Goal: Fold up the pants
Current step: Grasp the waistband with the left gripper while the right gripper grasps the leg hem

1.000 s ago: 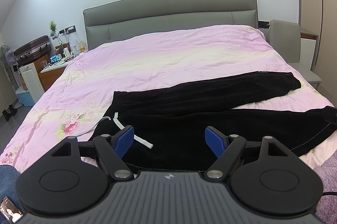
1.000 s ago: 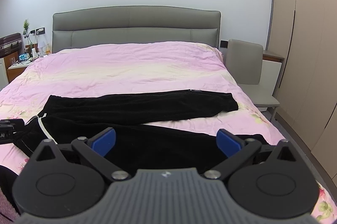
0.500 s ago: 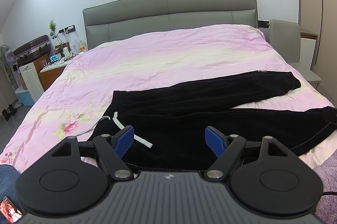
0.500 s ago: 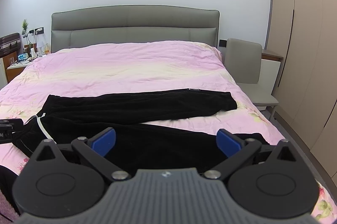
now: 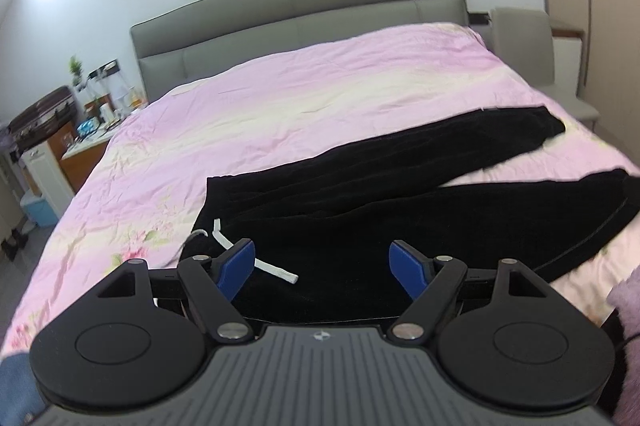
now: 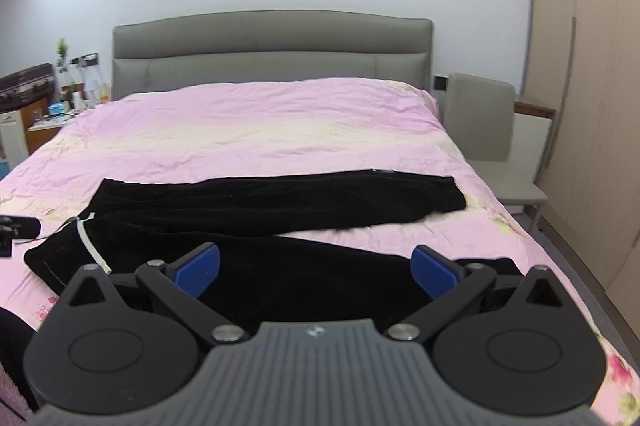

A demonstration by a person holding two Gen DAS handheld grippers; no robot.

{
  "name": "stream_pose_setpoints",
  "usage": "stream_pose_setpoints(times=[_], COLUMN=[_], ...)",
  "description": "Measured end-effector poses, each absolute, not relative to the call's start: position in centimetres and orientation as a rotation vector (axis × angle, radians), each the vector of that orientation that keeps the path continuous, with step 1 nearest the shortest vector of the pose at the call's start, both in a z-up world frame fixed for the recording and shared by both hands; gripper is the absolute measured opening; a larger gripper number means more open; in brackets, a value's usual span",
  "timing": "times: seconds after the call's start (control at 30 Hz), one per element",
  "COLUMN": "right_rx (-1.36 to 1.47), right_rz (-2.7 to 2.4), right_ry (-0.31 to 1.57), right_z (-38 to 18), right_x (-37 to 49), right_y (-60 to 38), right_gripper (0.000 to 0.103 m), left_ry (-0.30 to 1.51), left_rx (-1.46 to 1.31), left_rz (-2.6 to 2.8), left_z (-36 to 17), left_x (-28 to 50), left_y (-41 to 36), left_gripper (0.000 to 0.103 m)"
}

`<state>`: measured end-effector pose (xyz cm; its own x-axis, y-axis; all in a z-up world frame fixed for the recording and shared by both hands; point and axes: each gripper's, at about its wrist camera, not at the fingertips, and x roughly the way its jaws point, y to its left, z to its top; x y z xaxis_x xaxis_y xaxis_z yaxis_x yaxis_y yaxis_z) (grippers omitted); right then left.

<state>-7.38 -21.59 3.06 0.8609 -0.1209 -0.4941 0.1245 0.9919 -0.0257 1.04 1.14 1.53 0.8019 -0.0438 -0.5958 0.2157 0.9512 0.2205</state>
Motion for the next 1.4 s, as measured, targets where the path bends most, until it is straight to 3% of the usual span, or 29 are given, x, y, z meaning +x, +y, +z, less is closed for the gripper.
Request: stream_pose_setpoints(times=[0.27,0.33,0.7,1.0,1.23,1.4], right_rx=[-0.088,-0.15,-0.4,-0.538,-0.683,-0.747], right_rz=[-0.021,0.022,0.103,0.166,0.202,0.215], right_ry=[0.71,0.772,1.083,1.263,1.323,1.329], right_z=[0.7,-0.3,-7.7,-13.5,-17.2,-19.7], right_x=[-2.0,-0.5,7.1,9.3,9.9,10.3], right_y=[-28.4,-29.5,-36.2,-39.9,-42.0,-42.8], right_gripper=[0.097,0.088,0.081,0.081,0.094,0.097], left_ry=[0.703,0.741,1.094,1.207,1.199,1.191], left_rx=[0.5,0.544,0.923,1.233,1.364,1.406], left_rz=[-0.319,-0.377,-0.468,-0.51,-0.549,-0.532], left_z=[0.6,-0.1,-10.7,-20.4,-24.4,-25.9], left_x=[5.6,6.8,15.0,16.7,16.5,16.3], left_y=[3.4,3.9,7.6,8.0,8.0,8.3], left_gripper=[0.085,0.085,0.084,0.084,0.09,0.096])
